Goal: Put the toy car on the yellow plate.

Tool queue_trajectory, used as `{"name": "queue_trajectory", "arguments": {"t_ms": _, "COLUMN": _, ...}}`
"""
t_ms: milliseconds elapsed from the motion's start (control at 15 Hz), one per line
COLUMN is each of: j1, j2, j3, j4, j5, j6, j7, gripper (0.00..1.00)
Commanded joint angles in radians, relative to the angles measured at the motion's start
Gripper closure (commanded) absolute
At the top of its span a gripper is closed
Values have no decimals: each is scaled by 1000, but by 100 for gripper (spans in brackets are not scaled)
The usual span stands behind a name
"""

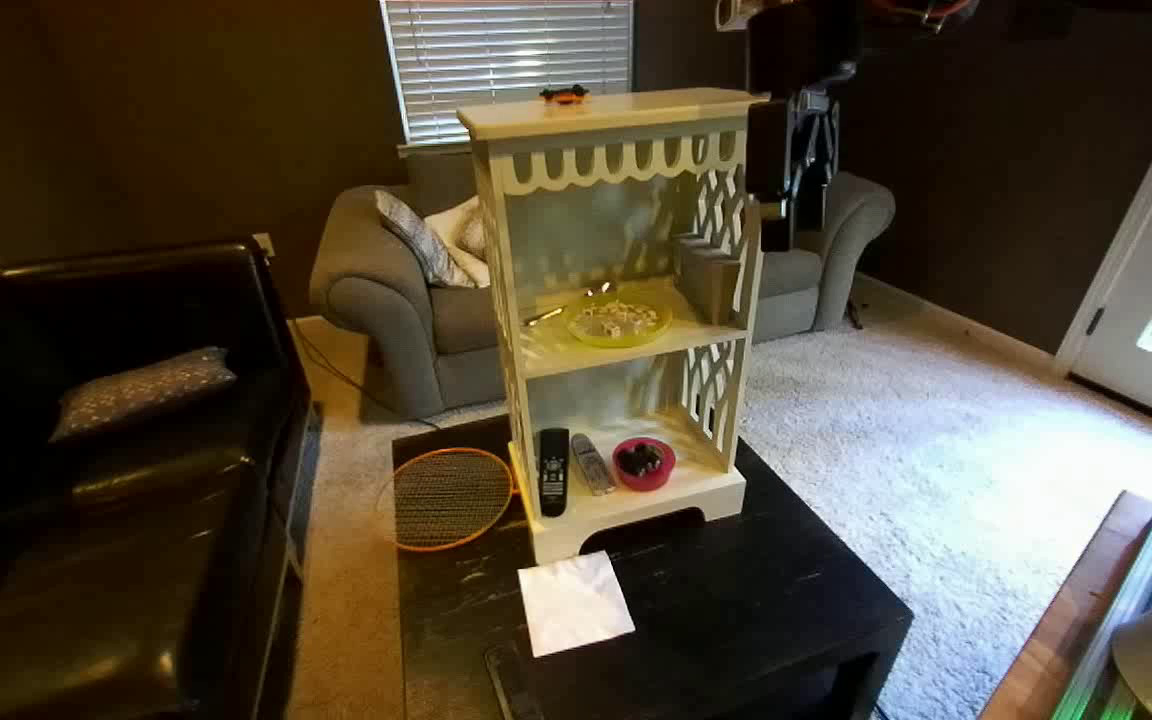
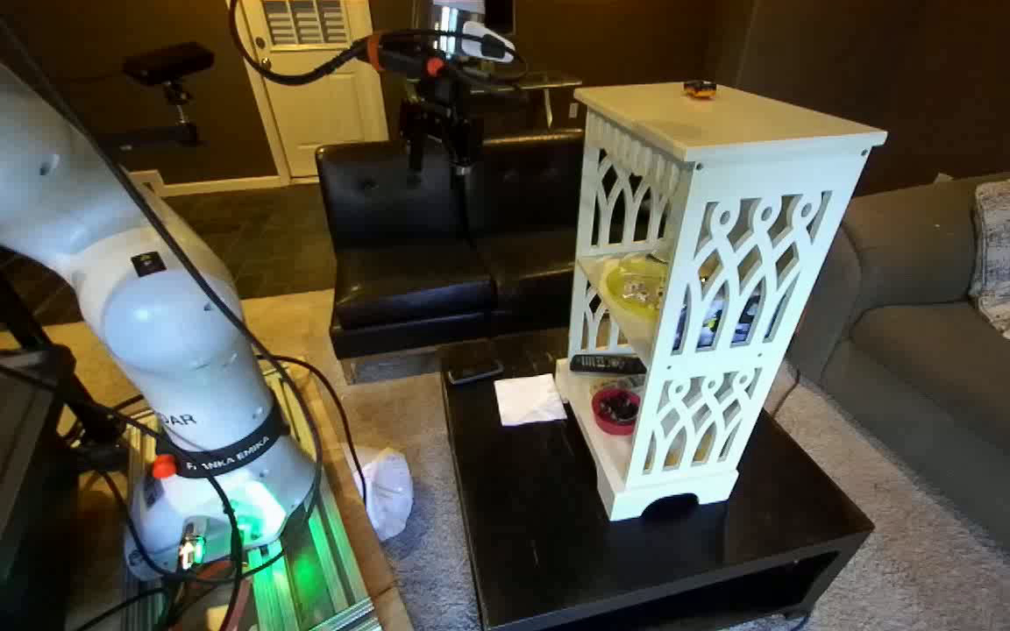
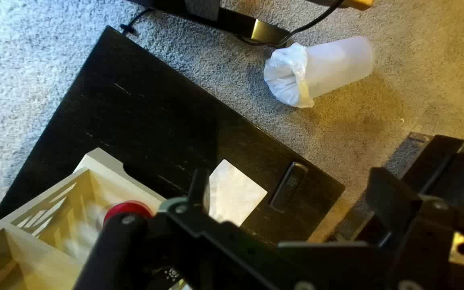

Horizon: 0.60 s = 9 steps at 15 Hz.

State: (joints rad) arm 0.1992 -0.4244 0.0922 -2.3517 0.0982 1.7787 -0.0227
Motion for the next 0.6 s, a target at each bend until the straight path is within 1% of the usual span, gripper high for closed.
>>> {"name": "queue_trajectory", "arguments": {"t_ms": 0, "j1": -16, "j2": 0, "j3": 15, "j4": 2, "j5": 5, "j6": -2, "j7": -5, "gripper": 0}}
{"name": "queue_trajectory", "arguments": {"t_ms": 400, "j1": -16, "j2": 0, "j3": 15, "j4": 2, "j5": 5, "j6": -2, "j7": -5, "gripper": 0}}
{"name": "queue_trajectory", "arguments": {"t_ms": 533, "j1": -20, "j2": -31, "j3": 25, "j4": 30, "j5": -22, "j6": -54, "j7": 16, "gripper": 0}}
